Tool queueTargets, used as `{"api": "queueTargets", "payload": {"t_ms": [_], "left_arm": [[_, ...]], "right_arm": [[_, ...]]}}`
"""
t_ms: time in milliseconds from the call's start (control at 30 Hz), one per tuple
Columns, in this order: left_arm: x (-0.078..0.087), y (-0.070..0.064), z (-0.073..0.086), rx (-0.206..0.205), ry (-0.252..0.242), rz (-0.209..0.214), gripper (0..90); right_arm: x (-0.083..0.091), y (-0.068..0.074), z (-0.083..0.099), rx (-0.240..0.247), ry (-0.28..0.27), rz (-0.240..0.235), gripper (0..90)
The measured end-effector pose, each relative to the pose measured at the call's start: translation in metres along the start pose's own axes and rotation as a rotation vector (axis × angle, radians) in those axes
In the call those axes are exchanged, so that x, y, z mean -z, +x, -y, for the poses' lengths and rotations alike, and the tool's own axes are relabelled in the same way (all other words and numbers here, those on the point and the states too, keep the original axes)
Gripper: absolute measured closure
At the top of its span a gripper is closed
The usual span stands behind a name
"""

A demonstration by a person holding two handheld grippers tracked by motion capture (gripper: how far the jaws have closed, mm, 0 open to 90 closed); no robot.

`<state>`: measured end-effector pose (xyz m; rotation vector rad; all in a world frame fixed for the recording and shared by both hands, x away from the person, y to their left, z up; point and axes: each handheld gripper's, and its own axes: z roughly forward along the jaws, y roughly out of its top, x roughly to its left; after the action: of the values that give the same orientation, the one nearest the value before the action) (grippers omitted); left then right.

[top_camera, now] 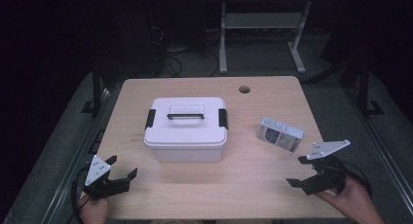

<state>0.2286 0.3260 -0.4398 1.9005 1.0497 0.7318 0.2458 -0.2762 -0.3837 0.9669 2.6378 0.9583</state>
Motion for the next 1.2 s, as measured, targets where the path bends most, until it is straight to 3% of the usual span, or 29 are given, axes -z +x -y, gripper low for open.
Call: {"api": "queueTargets", "payload": {"t_ms": [267,1200], "left_arm": [[0.001,0.001,0.000,0.006,-0.014,0.002,13.3],[0.001,0.003,0.000,0.028,-0.026,0.013,13.3]], "right_arm": [[0.008,0.002,-0.019,0.050,0.025,-0.006,14.5],[0.010,0.006,-0.073,0.139,0.083,-0.067,15.1]]}}
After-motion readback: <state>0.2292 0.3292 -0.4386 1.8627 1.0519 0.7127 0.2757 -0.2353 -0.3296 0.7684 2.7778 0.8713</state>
